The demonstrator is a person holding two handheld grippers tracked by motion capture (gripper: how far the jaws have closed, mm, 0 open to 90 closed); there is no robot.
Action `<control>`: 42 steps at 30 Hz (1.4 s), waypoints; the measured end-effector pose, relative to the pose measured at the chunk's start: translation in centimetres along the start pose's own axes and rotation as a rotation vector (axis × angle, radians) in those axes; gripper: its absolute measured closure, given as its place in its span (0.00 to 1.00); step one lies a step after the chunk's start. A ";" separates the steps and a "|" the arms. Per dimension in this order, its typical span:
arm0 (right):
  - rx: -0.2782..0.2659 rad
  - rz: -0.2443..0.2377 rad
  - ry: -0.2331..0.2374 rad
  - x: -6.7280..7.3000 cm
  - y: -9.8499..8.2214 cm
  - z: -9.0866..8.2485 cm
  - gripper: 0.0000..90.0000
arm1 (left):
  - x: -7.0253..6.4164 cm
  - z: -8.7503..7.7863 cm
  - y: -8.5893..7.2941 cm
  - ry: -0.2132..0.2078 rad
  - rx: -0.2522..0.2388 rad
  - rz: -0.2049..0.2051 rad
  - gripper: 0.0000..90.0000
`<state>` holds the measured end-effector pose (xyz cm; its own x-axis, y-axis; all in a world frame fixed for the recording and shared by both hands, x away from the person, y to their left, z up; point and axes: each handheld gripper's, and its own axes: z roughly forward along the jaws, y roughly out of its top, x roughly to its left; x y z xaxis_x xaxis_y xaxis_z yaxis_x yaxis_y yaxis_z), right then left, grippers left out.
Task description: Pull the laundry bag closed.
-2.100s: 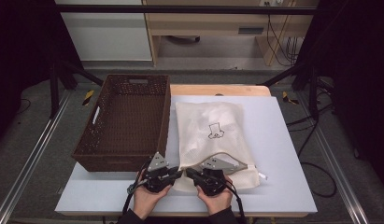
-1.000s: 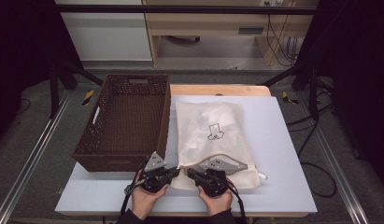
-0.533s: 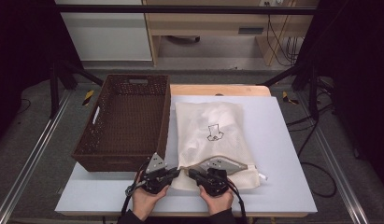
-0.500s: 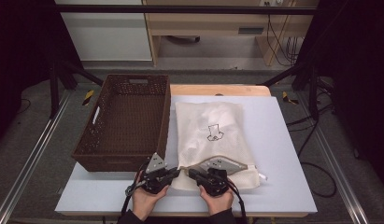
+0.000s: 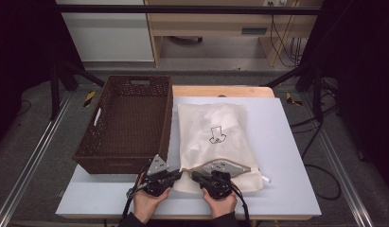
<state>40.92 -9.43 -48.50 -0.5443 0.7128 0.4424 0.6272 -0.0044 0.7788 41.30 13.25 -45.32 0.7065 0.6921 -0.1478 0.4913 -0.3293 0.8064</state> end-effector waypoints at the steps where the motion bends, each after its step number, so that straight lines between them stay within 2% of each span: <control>1: -0.002 0.019 0.012 -0.1 0.1 -0.1 0.98 | 0.0 0.1 -0.1 0.000 0.001 0.002 0.95; 5: 0.002 0.023 0.013 -0.4 0.2 -0.3 0.98 | -0.2 0.1 -0.1 0.006 0.001 0.007 0.95; 7: 0.000 0.016 -0.010 -0.7 0.3 -0.6 0.98 | 0.1 -0.2 0.0 0.013 -0.008 0.002 0.95; 10: -0.010 0.045 -0.055 -1.9 0.3 -1.3 0.98 | 0.5 -0.7 0.1 0.018 -0.014 -0.005 0.95; 11: -0.012 0.059 -0.050 -2.2 0.3 -1.7 0.98 | 0.6 -0.6 0.0 0.013 -0.010 -0.004 0.95; 18: 0.016 -0.005 -0.067 -2.2 0.4 -2.2 0.97 | 0.5 -0.3 -0.4 0.012 0.005 0.000 0.95; 21: 0.016 -0.038 -0.101 -2.1 0.6 -2.7 0.97 | 0.5 -0.2 -0.6 0.013 0.009 0.000 0.95; 24: 0.012 -0.031 -0.105 -2.5 0.6 -3.5 0.97 | 0.6 -0.2 -0.7 0.010 0.011 -0.002 0.95; 26: 0.011 -0.056 -0.121 -2.5 0.6 -3.9 0.97 | 0.6 -0.2 -0.8 0.008 0.010 -0.004 0.95; 30: 0.013 -0.076 -0.122 -2.2 0.6 -4.3 0.97 | 0.6 -0.1 -0.9 0.006 0.012 -0.002 0.95; 36: 0.013 -0.073 -0.136 -2.7 0.7 -5.1 0.97 | 0.8 -0.2 -1.0 0.005 0.015 -0.011 0.95; 42: -0.001 -0.056 -0.167 -4.1 0.7 -6.7 0.97 | 1.1 -0.2 -1.3 0.006 0.021 -0.017 0.95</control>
<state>39.87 -17.06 -46.76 -0.4786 0.8182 0.3185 0.5977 0.0378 0.8008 41.35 14.55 -46.46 0.6949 0.7016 -0.1576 0.5138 -0.3311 0.7915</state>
